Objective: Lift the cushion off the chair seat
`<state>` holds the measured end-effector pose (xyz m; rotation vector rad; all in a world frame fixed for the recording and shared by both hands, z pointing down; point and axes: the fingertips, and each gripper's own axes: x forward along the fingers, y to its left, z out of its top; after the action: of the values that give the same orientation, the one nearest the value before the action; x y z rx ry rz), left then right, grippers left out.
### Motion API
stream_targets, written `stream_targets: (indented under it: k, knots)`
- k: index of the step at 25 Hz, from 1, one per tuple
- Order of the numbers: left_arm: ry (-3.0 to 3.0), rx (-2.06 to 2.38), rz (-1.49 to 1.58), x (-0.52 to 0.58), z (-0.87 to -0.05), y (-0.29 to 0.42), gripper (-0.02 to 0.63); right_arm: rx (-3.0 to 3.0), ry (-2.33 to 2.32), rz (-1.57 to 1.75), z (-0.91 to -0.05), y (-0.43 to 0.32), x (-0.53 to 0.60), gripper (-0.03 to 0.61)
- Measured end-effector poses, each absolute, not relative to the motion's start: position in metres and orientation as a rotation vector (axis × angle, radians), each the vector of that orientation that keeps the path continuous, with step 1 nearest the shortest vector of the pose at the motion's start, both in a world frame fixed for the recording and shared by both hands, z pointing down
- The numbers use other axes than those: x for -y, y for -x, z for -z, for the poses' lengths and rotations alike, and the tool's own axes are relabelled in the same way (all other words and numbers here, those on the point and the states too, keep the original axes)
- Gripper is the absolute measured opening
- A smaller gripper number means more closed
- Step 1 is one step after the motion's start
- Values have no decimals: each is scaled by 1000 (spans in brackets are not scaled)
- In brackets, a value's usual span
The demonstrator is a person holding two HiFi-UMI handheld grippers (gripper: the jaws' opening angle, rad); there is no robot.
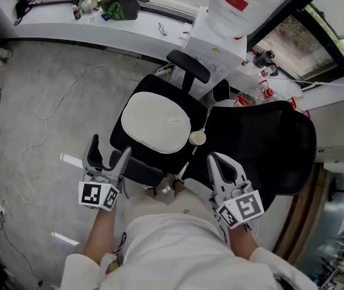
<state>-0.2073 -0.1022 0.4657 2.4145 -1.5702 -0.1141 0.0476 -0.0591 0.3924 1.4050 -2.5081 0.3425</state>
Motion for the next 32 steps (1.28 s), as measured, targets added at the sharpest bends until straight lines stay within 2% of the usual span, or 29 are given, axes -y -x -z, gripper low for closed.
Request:
stream_targets:
  k: [12, 32]
  knots:
    - [-2448, 1538, -53, 171, -503, 170, 445, 2510, -1376, -432, -431, -81, 102, 3]
    - [-2433, 1288, -488, 286, -708, 130, 443, 2396, -1332, -637, -564, -99, 140, 3]
